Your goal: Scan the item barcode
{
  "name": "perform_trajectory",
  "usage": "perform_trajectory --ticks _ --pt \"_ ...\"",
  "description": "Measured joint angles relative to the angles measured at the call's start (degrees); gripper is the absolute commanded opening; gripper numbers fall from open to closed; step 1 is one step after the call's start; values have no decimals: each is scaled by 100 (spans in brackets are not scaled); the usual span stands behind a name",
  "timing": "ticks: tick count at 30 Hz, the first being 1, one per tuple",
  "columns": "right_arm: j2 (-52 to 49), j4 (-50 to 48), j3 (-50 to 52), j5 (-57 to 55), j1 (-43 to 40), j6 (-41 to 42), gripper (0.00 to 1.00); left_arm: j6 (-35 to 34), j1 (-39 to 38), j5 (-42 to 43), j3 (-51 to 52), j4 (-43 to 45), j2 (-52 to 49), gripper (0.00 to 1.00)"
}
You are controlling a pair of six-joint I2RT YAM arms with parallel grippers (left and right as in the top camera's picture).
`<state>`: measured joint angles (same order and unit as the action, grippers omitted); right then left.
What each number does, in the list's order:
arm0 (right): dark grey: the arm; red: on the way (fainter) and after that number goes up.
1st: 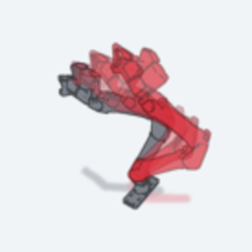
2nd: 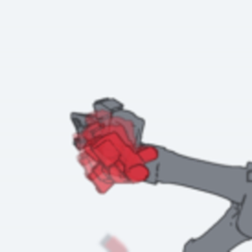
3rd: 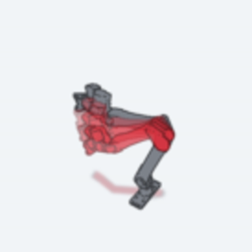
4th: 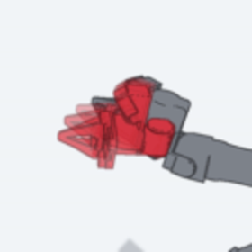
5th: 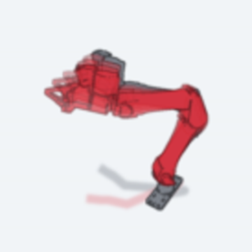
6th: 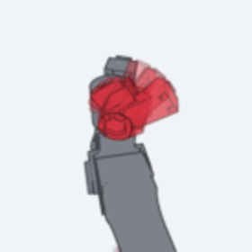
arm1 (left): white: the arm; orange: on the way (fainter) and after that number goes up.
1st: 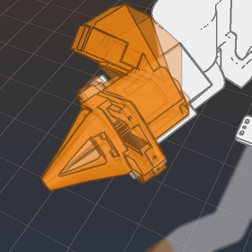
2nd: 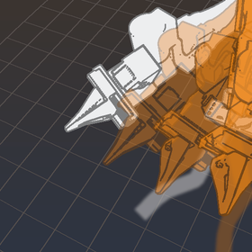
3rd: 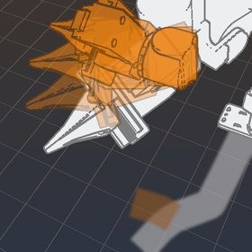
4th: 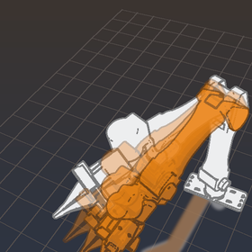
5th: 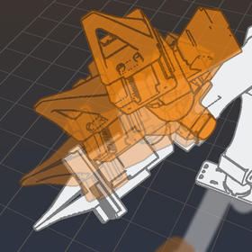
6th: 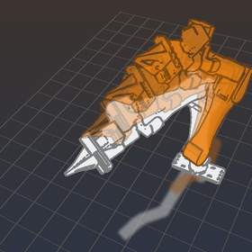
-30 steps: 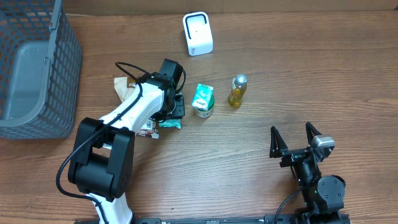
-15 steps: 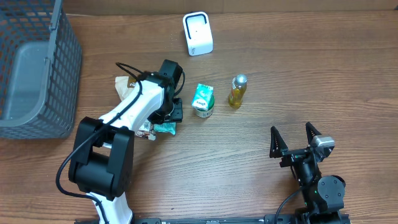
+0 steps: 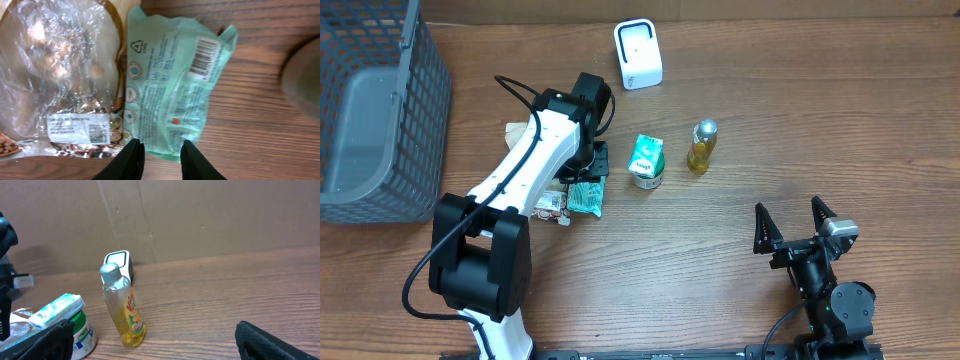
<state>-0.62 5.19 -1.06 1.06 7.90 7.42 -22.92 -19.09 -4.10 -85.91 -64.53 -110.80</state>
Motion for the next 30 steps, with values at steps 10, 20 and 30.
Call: perform_trajectory --ticks 10,20,30 --pt "0 -4 2 2 0 2 100 216 0 -90 391 92 -55 38" --pt "0 -4 2 0 0 0 100 243 0 66 791 538 -63 40" --pt "0 -4 2 2 0 2 100 254 11 101 1419 1244 116 52"
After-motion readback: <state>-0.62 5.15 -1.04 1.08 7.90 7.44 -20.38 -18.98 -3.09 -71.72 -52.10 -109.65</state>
